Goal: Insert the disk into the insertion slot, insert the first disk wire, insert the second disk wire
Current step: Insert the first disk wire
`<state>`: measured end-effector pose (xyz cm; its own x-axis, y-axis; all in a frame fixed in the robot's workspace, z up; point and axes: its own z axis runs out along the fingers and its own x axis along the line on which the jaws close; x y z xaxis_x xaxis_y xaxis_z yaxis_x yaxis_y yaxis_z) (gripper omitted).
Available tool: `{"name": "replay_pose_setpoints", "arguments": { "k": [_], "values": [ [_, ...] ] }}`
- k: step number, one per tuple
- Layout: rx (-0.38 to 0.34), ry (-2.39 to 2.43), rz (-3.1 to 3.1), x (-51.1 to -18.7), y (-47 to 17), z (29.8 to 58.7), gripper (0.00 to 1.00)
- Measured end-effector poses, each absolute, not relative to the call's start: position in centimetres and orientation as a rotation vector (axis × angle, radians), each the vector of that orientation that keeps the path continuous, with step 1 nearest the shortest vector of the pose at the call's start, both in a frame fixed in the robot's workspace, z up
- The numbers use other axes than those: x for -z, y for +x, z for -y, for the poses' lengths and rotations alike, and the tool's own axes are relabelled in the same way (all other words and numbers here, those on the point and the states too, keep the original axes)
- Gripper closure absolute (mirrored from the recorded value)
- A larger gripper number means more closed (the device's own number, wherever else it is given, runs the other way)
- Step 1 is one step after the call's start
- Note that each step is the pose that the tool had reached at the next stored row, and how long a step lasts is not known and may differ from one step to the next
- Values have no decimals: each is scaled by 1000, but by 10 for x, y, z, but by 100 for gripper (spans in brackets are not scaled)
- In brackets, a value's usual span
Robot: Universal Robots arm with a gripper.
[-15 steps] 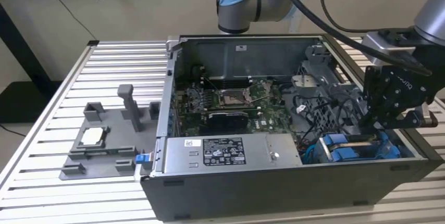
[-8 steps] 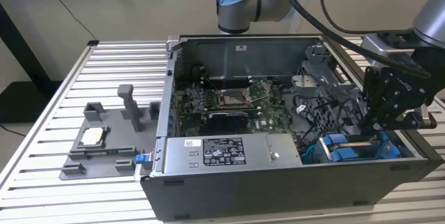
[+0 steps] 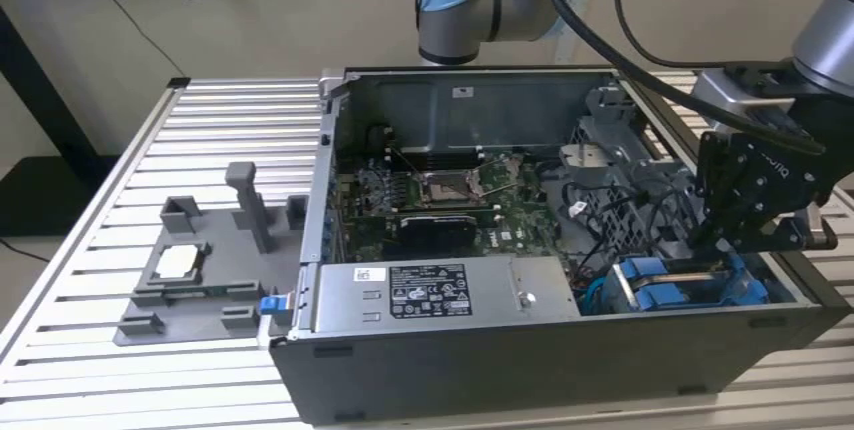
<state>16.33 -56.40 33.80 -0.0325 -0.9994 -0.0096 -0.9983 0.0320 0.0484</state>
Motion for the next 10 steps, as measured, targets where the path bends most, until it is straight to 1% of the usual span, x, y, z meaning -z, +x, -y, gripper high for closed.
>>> {"name": "replay_pose_setpoints", "arguments": {
  "k": [10],
  "values": [
    [64, 2167, 2237, -334, 163, 564, 81]
  ]
}}
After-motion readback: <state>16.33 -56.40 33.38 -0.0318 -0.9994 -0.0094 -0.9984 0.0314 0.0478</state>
